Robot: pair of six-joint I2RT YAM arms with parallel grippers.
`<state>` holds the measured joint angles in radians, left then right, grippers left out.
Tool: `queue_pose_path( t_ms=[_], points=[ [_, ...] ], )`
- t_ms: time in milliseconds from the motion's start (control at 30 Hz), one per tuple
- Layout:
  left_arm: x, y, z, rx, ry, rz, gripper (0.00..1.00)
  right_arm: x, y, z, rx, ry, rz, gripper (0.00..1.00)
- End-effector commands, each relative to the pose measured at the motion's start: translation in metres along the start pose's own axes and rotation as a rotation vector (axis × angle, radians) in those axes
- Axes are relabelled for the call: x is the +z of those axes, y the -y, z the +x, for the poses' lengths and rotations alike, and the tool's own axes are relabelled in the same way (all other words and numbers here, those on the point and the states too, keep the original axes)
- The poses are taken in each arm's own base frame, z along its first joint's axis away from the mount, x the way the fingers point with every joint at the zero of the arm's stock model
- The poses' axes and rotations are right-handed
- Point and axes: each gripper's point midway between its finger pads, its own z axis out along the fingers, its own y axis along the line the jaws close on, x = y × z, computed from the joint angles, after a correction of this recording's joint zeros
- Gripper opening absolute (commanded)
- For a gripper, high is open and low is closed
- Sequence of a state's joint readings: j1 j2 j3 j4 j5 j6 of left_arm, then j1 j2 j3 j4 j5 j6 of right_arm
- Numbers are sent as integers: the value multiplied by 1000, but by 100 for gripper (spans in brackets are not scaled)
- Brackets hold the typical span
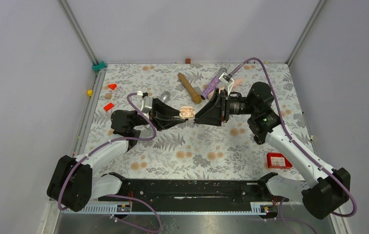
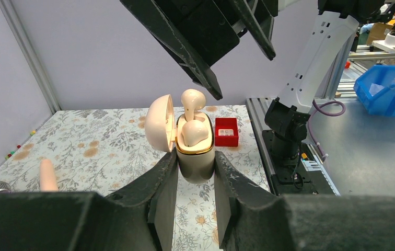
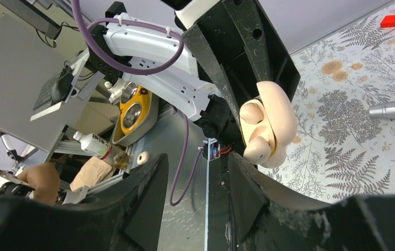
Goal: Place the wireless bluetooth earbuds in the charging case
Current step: Adjust the earbud with the charging case.
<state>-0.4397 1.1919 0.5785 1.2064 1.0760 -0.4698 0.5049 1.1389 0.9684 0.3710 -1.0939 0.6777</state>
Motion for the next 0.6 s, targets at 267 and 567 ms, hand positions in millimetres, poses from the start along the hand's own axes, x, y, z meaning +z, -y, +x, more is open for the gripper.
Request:
queue_pose_path(
  t_ms=[267,567],
  points=[
    [1,7,-12,58,23,26,0,-10,-38,-12,-214,25,-13,53],
    [1,8,-12,57,24,27,0,-9,17,-17,-185,65,174,53]
  ],
)
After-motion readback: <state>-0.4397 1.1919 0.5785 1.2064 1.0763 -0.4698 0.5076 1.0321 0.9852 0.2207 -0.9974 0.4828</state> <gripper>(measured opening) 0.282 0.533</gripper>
